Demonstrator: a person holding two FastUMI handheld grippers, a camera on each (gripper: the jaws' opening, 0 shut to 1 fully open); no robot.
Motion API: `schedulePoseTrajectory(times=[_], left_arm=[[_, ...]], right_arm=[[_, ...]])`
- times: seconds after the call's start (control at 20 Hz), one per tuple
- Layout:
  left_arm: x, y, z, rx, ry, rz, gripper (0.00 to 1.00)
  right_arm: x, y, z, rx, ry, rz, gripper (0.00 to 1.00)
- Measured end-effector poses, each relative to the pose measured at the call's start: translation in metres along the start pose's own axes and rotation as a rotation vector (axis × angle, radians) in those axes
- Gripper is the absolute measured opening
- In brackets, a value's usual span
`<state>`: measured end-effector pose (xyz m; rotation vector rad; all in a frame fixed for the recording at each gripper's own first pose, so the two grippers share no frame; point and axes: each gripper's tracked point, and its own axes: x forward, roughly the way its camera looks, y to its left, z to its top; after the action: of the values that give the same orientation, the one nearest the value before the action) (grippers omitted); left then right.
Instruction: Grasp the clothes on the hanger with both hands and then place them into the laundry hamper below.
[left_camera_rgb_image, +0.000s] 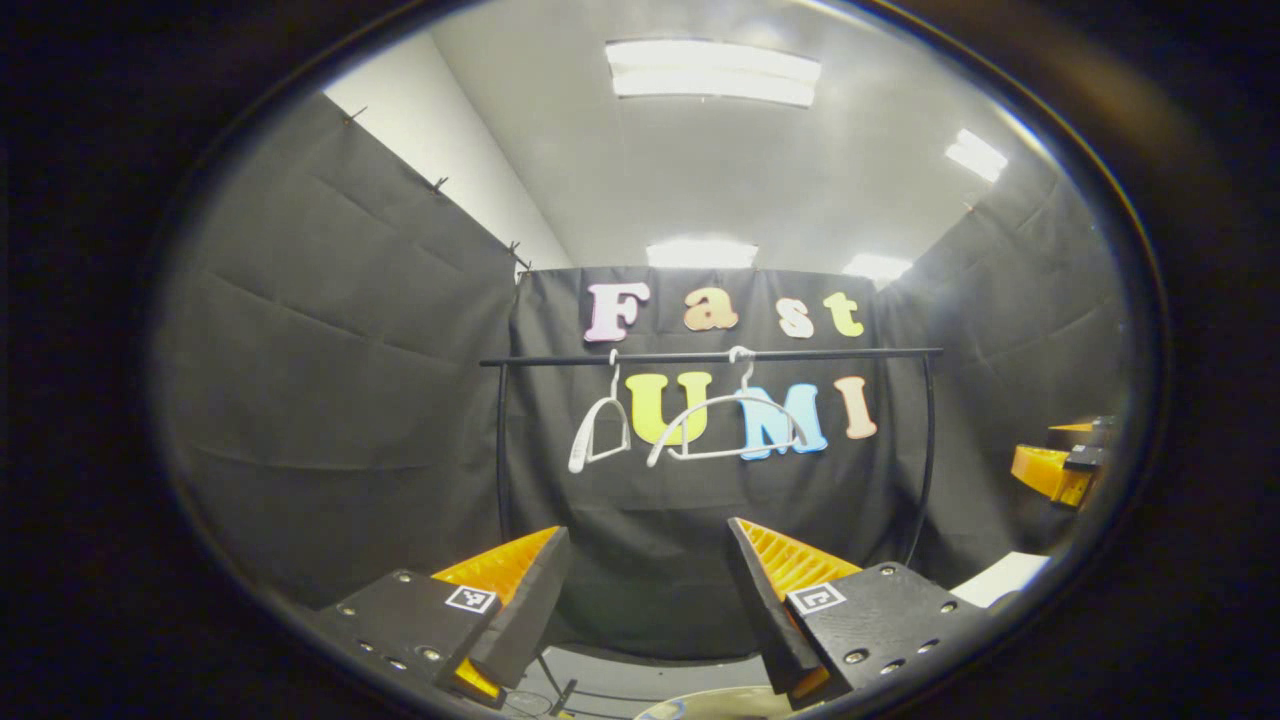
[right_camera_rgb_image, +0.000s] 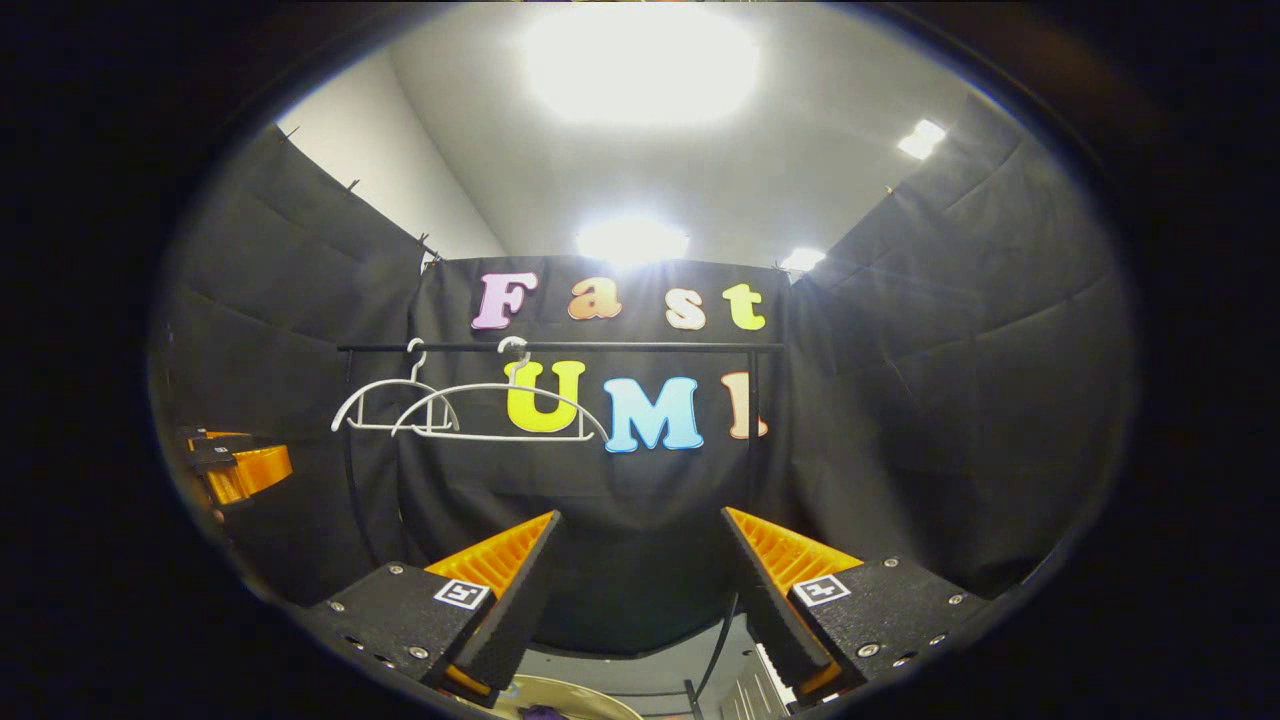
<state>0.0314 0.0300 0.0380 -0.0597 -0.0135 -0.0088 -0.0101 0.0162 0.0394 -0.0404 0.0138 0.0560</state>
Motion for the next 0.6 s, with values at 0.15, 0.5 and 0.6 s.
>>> schedulePoseTrajectory(times=[0.15, 0.5, 0.6], left_arm=[[0.002, 0.002, 0.012, 0.026, -0.04, 0.014, 0.89], [0.013, -0.015, 0.013, 0.055, -0.053, -0.018, 0.89], [0.018, -0.019, 0.009, 0.039, -0.045, -0.025, 0.89]], right_arm=[[0.002, 0.002, -0.006, 0.03, 0.027, 0.0, 0.94], [0.009, 0.005, 0.002, 0.037, -0.02, 0.011, 0.94], [0.011, 0.001, -0.001, 0.032, -0.016, 0.009, 0.94]])
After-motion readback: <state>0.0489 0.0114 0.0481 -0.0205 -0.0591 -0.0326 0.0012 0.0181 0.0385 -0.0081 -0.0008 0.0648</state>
